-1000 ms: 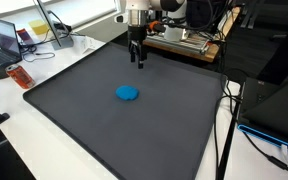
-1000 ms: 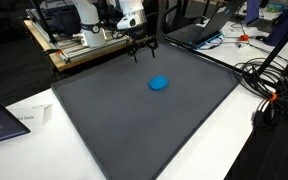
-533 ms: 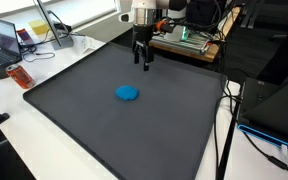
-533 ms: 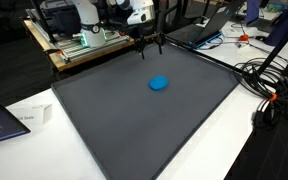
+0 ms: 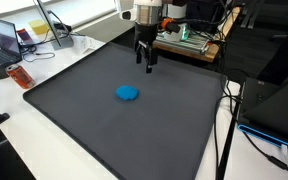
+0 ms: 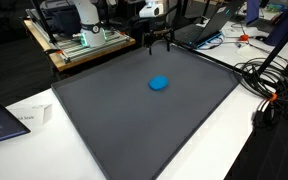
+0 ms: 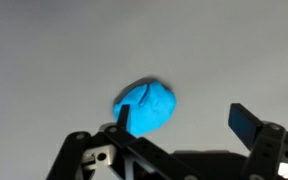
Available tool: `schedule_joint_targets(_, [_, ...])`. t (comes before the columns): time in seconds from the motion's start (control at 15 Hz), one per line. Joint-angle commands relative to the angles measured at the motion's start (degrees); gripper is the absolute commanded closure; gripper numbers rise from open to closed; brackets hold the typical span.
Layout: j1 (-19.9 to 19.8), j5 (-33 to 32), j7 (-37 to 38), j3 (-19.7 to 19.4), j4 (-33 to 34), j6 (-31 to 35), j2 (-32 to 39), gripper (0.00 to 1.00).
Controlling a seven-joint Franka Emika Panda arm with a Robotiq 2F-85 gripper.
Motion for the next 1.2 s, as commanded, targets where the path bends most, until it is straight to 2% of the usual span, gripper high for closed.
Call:
schedule_joint_targets(0.0, [-3.8, -4.3, 5.0, 4.3, 3.3, -2.7, 2.5, 0.0])
schedule_joint_targets(0.4, [-4.7, -8.2, 9.9, 4.3, 7.2, -2.7, 7.6, 0.0])
schedule_joint_targets(1.13, [-4.6, -4.9, 8.5, 3.4, 13.0, -2.7, 16.6, 0.0])
